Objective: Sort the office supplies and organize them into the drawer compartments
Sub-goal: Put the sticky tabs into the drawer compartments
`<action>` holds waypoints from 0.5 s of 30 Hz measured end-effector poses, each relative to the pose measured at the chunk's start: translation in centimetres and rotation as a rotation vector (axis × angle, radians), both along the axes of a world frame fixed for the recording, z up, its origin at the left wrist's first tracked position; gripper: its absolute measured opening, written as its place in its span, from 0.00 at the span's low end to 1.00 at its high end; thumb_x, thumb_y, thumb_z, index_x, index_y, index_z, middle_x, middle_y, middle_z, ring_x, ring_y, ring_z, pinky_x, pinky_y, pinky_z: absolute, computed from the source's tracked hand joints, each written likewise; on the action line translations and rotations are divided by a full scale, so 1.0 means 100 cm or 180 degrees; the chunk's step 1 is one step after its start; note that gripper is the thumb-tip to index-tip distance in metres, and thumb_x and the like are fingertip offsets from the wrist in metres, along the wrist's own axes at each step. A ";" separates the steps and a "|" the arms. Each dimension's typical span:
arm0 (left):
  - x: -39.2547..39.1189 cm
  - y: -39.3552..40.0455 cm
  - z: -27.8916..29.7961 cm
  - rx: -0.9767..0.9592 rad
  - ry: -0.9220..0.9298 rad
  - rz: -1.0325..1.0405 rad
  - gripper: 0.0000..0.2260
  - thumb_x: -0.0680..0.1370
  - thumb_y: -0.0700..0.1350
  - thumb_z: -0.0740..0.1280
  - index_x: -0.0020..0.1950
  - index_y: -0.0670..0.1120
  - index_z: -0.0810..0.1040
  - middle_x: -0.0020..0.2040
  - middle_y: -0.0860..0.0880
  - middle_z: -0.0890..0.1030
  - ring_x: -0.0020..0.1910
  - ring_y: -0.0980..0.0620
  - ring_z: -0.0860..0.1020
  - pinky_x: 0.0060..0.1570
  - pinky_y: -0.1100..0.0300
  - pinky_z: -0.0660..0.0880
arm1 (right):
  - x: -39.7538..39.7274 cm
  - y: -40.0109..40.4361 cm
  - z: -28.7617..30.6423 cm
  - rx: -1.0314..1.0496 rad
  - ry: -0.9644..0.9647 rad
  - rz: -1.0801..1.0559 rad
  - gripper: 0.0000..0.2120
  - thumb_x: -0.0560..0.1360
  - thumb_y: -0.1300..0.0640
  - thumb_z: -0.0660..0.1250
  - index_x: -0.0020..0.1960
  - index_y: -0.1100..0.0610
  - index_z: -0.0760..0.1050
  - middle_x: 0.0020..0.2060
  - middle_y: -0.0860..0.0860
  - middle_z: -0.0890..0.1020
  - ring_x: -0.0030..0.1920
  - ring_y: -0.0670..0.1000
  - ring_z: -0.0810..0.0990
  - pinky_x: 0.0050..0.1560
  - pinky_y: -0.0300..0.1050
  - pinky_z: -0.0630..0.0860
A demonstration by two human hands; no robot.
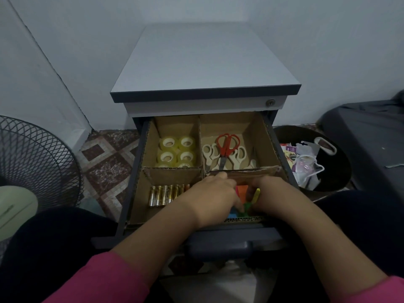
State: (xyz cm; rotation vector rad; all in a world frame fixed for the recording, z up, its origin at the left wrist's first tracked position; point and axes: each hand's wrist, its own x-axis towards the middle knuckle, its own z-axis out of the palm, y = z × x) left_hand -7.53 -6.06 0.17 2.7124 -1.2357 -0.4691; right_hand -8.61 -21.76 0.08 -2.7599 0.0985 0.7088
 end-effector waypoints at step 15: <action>0.004 -0.007 0.002 0.0555 0.0000 -0.0131 0.22 0.81 0.39 0.57 0.69 0.61 0.71 0.58 0.47 0.71 0.58 0.46 0.65 0.54 0.55 0.63 | 0.001 -0.001 -0.001 -0.0046 0.0064 -0.0042 0.10 0.68 0.57 0.74 0.46 0.46 0.77 0.45 0.48 0.77 0.46 0.48 0.77 0.47 0.37 0.73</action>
